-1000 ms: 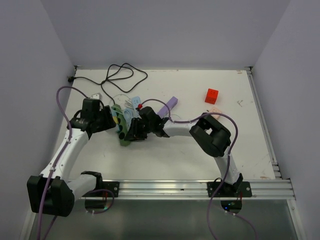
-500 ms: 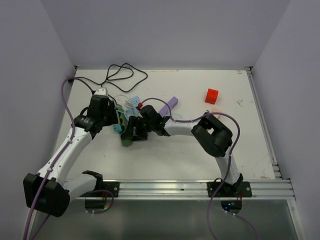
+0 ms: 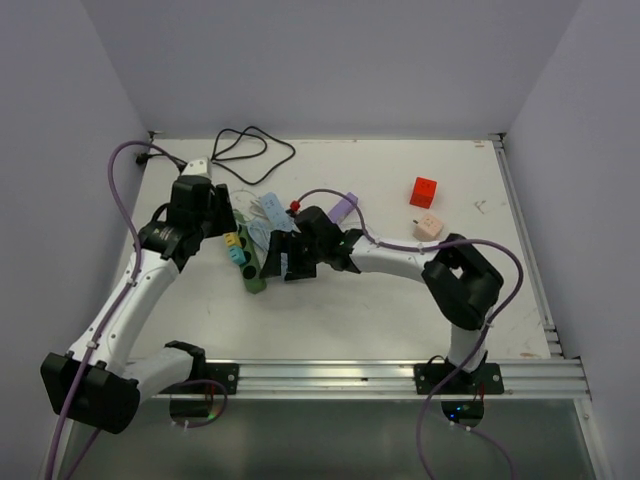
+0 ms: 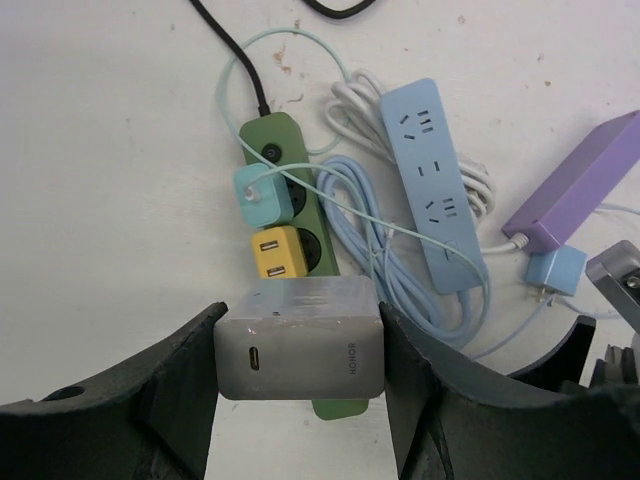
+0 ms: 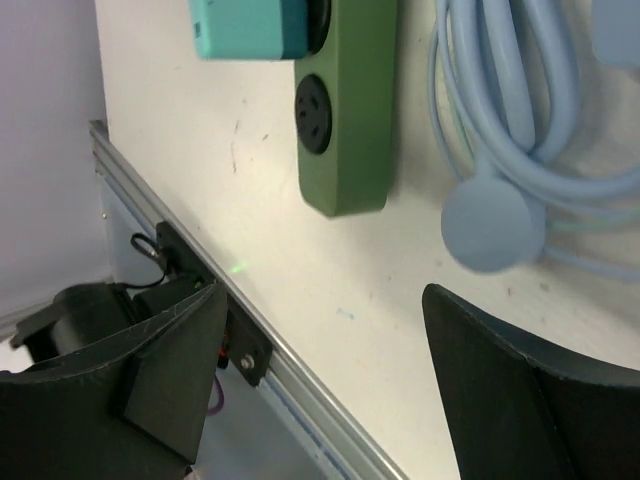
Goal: Pull the plug off the socket
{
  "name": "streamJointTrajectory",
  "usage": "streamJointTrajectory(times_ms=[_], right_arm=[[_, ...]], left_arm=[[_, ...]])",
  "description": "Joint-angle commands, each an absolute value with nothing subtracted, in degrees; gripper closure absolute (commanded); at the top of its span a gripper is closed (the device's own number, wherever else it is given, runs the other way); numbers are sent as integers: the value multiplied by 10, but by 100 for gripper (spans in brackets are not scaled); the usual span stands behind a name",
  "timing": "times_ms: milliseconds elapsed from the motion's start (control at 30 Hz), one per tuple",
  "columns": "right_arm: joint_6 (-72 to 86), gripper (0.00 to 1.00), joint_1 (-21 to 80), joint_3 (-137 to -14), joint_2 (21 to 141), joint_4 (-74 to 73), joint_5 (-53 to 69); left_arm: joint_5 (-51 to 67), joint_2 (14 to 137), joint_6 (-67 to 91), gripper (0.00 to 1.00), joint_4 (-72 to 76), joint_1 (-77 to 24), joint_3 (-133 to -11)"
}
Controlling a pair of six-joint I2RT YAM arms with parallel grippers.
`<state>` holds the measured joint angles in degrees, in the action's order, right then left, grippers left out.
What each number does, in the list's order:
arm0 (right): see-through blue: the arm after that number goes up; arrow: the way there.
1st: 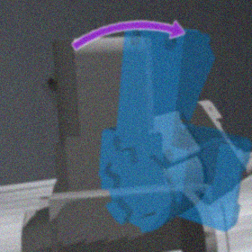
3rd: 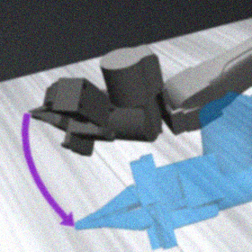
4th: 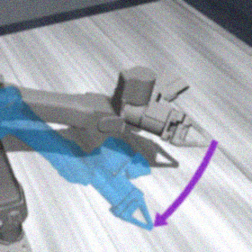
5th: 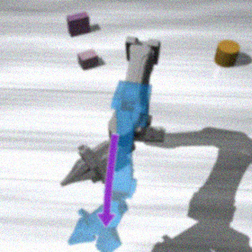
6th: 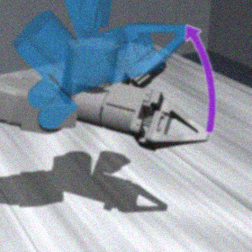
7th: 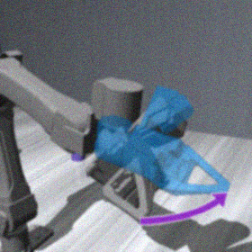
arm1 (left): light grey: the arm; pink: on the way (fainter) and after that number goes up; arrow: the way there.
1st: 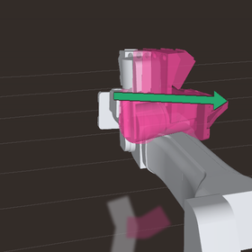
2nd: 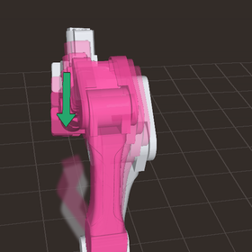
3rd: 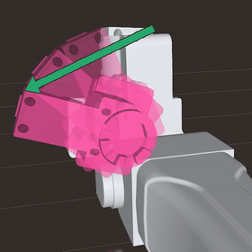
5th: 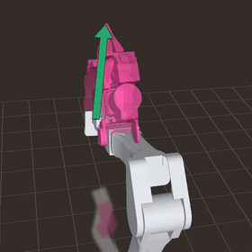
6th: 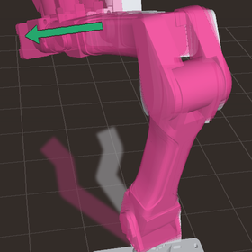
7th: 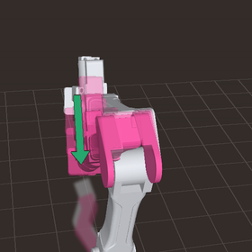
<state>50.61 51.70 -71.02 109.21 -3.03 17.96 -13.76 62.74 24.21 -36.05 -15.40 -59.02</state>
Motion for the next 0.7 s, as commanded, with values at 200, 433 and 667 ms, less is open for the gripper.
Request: streamJointTrajectory(times_ms=[200,433,667], right_arm=[[417,17,504,-586,868,-110,110],[410,16,397,-450,663,-192,-64],[383,13,292,-403,582,-233,-55]], left_arm=[[-3,649,214,100,-259,-170,-605],[-21,708,235,100,-164,-291,-580],[-4,828,253,100,-82,-384,-600]])
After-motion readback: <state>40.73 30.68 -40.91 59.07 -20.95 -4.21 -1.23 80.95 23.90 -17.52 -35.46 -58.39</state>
